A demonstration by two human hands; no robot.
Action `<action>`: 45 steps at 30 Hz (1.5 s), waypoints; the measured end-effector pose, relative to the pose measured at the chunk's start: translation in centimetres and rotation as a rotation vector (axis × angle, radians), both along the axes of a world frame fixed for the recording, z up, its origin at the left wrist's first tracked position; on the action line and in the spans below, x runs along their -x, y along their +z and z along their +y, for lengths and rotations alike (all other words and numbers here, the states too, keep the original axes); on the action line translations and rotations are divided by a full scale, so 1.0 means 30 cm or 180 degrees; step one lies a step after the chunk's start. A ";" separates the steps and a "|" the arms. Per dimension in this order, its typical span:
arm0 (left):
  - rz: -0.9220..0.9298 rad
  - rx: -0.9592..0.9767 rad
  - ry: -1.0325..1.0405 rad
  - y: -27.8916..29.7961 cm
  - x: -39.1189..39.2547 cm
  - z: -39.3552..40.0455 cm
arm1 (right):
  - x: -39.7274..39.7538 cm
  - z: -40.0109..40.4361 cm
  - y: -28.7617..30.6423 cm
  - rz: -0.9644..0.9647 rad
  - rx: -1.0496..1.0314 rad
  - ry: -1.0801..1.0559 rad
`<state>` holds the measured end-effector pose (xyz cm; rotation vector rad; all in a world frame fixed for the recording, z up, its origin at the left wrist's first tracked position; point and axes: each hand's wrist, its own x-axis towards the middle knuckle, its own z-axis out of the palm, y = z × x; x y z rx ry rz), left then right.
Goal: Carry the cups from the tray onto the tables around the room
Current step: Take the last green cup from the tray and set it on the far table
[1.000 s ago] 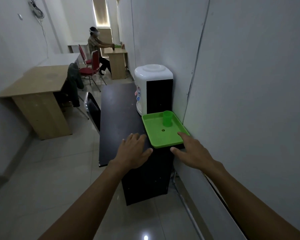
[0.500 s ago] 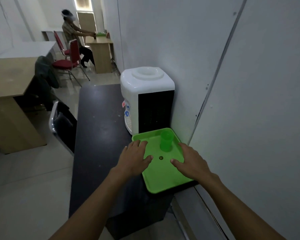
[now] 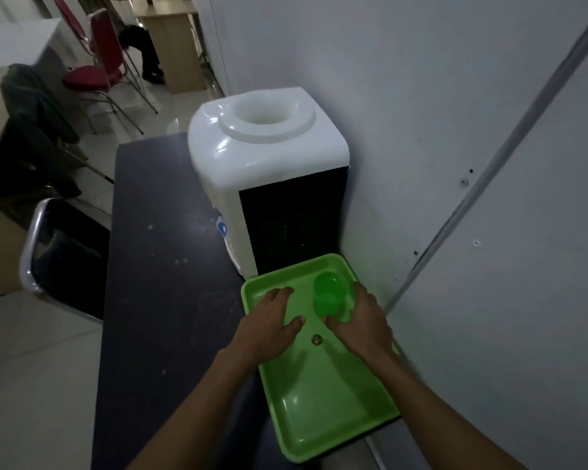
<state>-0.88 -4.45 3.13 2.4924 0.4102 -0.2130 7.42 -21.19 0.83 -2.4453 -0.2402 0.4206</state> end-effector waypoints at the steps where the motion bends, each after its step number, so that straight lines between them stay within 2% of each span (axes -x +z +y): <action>1: 0.0007 0.0090 0.0046 -0.019 -0.023 0.007 | -0.024 0.009 -0.030 0.0060 -0.0127 -0.0040; 8: 0.0146 0.0679 0.0404 -0.123 -0.082 0.028 | -0.123 0.059 -0.206 0.0361 -0.0834 -0.0283; 14: 0.0290 0.0803 0.0710 -0.146 -0.076 0.078 | -0.148 0.103 -0.254 0.0367 -0.1299 -0.0548; 24: 0.0167 0.1010 0.1024 -0.113 -0.075 0.126 | -0.140 0.103 -0.274 0.0129 -0.1460 -0.0565; 30: 0.0181 0.1238 0.0913 -0.072 -0.093 0.110 | -0.098 0.078 -0.188 -0.0117 -0.1518 -0.0460; 34: 0.0193 0.1930 0.0930 0.001 -0.097 0.077 | -0.043 0.056 -0.062 -0.0622 -0.1573 -0.0336; 39: 0.0397 0.2594 0.0413 0.117 -0.063 0.038 | 0.065 0.023 0.112 -0.1426 -0.1292 -0.0129; 45: 0.0558 0.3020 -0.0273 0.251 0.015 0.025 | 0.246 -0.008 0.280 -0.1861 -0.1067 -0.0455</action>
